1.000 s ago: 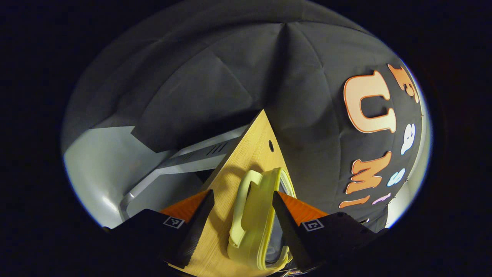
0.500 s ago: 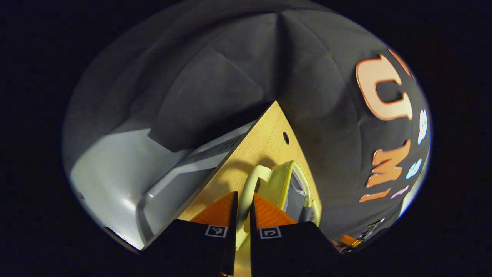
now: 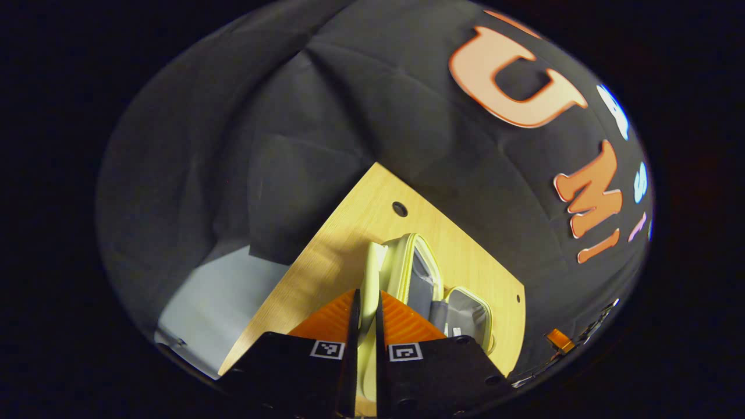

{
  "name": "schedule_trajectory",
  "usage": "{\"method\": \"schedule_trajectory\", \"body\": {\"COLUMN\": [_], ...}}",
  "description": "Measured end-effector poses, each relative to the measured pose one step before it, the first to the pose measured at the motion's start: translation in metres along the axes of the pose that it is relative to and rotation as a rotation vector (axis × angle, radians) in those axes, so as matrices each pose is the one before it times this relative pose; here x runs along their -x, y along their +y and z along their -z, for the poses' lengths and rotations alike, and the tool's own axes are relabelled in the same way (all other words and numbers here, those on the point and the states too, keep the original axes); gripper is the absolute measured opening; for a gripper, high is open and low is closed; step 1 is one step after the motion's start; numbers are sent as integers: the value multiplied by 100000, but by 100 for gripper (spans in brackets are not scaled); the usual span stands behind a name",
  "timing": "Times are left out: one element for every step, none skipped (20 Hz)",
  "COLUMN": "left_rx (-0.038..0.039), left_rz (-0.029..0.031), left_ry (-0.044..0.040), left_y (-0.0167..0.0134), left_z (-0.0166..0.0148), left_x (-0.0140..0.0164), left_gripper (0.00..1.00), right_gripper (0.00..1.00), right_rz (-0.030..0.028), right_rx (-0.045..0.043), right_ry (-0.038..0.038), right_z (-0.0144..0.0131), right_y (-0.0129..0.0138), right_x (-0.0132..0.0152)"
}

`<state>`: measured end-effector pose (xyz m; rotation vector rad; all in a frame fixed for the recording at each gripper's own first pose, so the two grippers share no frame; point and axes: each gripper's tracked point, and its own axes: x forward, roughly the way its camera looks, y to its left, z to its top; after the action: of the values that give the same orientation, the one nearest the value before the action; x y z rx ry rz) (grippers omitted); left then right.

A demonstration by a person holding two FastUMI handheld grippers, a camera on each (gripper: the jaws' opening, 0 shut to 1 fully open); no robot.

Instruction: First open the suitcase, pack the skin care products into it, and then close the suitcase.

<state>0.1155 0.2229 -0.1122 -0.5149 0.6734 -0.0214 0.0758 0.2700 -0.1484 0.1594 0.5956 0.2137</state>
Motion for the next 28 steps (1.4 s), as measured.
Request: {"method": "schedule_trajectory", "body": {"left_rx": [-4363, -3927, -4802, -3837, -4105, -4232, -3827, -3384, -2518, -1780, -900, -1124, -1811, -2376, -2890, -3867, -4540, -3941, -3198, -1994, -423, -172, 5, -231, -410, -515, -490, -653], "left_rz": [-1083, -1282, -1955, -946, -413, -264, -720, -249, 534, 1359, 2169, 2292, 1700, 886, 486, -67, -40, 384, 1735, 2444, 2431, 2583, 2137, 1906, 1558, 1530, 1210, 803], "left_ry": [-1678, -1168, -1272, -1281, -1309, -601, -441, -271, -374, -418, 93, 83, 287, 426, 928, 975, 1138, 1195, 1634, 1046, 1563, 1868, 1937, 2068, 2291, 2529, 2707, 2504], "left_y": [-2195, -1979, -2173, -2081, -2399, -2032, -1905, -2057, -1987, -2280, -2232, -1871, -1801, -1486, -1537, -1520, -1659, -1555, -1697, -1640, -1699, -1736, -1589, -1227, -1213, -1080, -1030, -723], "left_z": [-456, -328, -461, -228, -218, -93, 26, -118, 29, -23, 90, 224, 232, 172, 345, 555, 307, 270, 211, 311, 391, 347, 594, 783, 819, 989, 1066, 1011], "left_x": [897, 659, 772, 640, 503, 730, 546, 462, 352, 193, 200, -151, -162, -391, -341, -314, -500, -756, -806, -175, -1135, -807, -831, -1066, -1064, -1076, -993, -1057], "left_gripper": [13, 13, 13, 13, 13, 13, 13, 15, 15, 12, 18, 19, 19, 19, 19, 19, 19, 19, 17, 19, 15, 15, 15, 15, 15, 15, 15, 14], "right_gripper": [96, 96, 96, 96, 96, 96, 96, 96, 96, 96, 96, 96, 96, 96, 96, 96, 96, 96, 96, 96, 96, 96, 96, 96, 96, 96, 96, 96], "right_rz": [-213, 439, 877, 1301, 1283, 1218, 774, 280, 111, 145, 163, 370, 526, 185, 436, 241, 700, 1041, 1290, 1531, 1111, 846, 757, 1003, 1179, 1218, 687, 484], "right_rx": [430, 790, 1267, 1870, 1733, 1492, 1169, 689, 263, -109, -271, -416, -562, -592, -690, -273, 70, 496, 694, 384, -86, -683, -717, -342, 41, -18, -267, -393], "right_ry": [-2052, -2072, -2283, -2306, -2079, -1900, -1372, -903, -467, -227, -50, 99, 198, 477, 446, 308, -208, -375, -195, -90, 526, 516, 258, 205, 221, 379, 397, 390], "right_z": [-775, -892, -810, -802, -665, -672, -462, -293, -110, -33, 101, 123, 72, 245, 180, 80, 44, 67, 69, 108, 204, 260, 61, 163, 125, 106, 153, 132], "right_y": [-963, -1055, -1285, -1509, -1480, -1489, -1409, -1209, -1151, -1074, -1056, -1012, -1082, -892, -870, -762, -937, -972, -1013, -984, -969, -770, -815, -769, -879, -766, -603, -502], "right_x": [681, 659, 635, 554, 681, 494, 482, 415, 457, 442, 387, 340, 385, 341, 262, 382, 398, 404, 309, 290, 377, 330, 112, 173, 18, 5, 103, 9]}}
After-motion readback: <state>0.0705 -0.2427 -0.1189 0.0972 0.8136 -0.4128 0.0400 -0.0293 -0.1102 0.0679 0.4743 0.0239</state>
